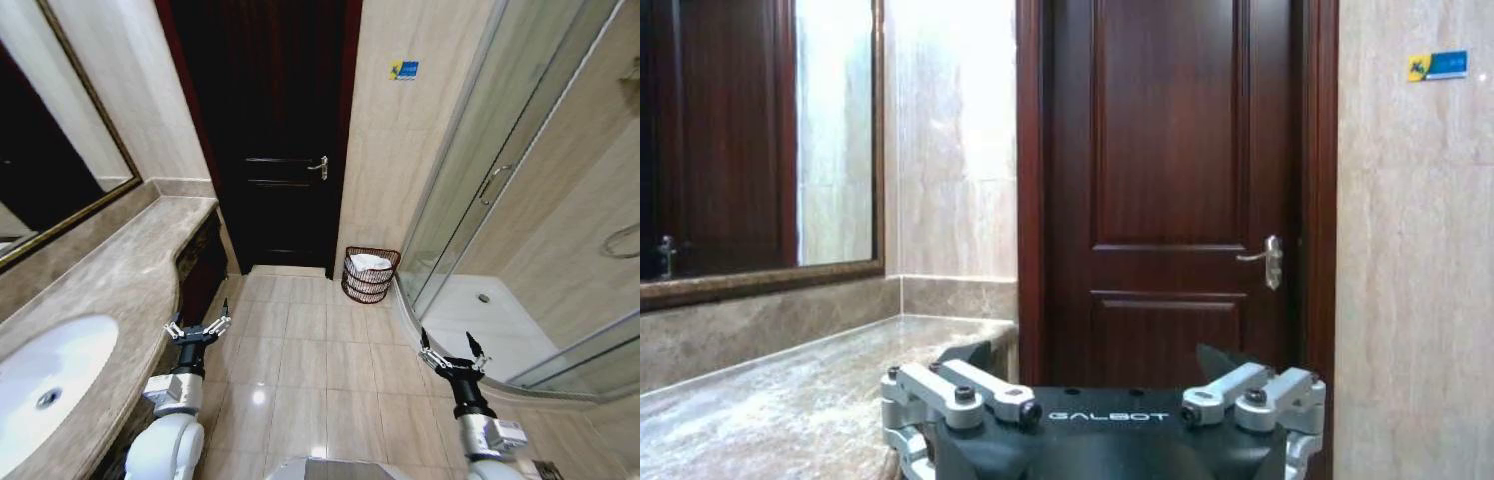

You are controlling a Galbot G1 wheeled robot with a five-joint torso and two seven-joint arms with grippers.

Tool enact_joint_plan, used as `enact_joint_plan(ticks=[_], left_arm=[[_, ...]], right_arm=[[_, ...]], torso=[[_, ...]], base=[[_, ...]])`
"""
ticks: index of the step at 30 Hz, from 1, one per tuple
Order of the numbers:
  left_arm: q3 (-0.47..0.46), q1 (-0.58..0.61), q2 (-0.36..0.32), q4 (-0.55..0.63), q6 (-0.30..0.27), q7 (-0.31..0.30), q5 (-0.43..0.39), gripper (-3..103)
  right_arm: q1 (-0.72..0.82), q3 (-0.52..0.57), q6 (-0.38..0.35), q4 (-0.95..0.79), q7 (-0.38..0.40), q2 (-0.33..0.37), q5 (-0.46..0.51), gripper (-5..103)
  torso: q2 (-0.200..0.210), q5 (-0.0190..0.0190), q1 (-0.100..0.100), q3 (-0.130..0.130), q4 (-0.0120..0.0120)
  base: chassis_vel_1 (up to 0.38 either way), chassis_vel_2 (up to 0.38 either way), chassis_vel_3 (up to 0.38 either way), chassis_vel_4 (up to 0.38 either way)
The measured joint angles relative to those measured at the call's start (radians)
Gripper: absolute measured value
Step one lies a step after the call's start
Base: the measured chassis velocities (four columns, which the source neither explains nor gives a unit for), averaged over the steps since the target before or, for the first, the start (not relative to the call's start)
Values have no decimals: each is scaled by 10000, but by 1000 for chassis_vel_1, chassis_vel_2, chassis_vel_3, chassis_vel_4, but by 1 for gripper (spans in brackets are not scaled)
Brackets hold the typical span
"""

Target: Discard the used towel into the hamper.

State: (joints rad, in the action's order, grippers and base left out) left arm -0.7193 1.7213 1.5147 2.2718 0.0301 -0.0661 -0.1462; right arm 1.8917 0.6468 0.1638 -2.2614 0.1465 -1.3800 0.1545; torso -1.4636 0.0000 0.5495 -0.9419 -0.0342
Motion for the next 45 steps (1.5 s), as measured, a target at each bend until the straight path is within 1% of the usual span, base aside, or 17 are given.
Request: enact_joint_plan(ticks=[2,4,6,8,11,19,22,28,31,32,36,45], left_arm=[[7,-1,6,-8,0,-30,0,100],[8,11,10,-7,-6,-34,1,100],[8,16,9,-7,-39,-34,0,100],[7,0,-26,17,-181,-29,-23,100],[7,-52,-49,11,-246,-11,-17,100],[4,3,54,-11,-227,-7,45,100],[19,25,106,40,-188,-30,73,100],[112,-10,67,34,-168,-63,-30,100],[155,-6,-9,28,-237,-63,-96,100],[135,34,-33,133,-249,-60,-118,100],[105,57,-34,182,-222,-60,-106,100],[96,61,-36,191,-210,-58,-96,100]], right_arm=[[62,-7,40,-117,53,-27,10,100],[161,-14,89,-267,121,-66,23,100],[227,-14,98,-359,129,-79,45,100],[273,-5,95,-417,129,-94,118,100],[200,34,64,-357,124,-116,140,100],[-10,107,-337,-316,168,-102,179,100],[0,117,-628,-458,263,-39,237,100],[-172,204,-864,-457,359,-62,331,100],[-304,207,-987,-451,675,-134,184,100],[-328,149,-1086,-525,965,-165,-7,100],[-291,65,-1085,-638,1140,-198,-242,100],[-279,51,-1071,-655,1163,-203,-283,100]], torso=[[0,-2,0,0,3],[2,3,3,-1,2],[5,-1,9,-3,2],[7,1,13,-4,1],[8,0,15,-5,1],[6,1,6,-2,-1],[6,0,6,-2,2],[6,0,6,-2,1],[6,1,6,-2,2],[6,0,6,-2,2],[5,-1,6,-1,1],[5,0,6,-1,1]], base=[[85,-50,-67,93],[-10,-7,-18,33],[-28,16,55,-22],[-33,53,53,-46],[-40,53,52,-10],[0,0,0,0],[0,0,0,0],[0,0,0,0],[0,0,0,0],[0,0,0,0],[0,0,0,0],[0,0,0,0]])
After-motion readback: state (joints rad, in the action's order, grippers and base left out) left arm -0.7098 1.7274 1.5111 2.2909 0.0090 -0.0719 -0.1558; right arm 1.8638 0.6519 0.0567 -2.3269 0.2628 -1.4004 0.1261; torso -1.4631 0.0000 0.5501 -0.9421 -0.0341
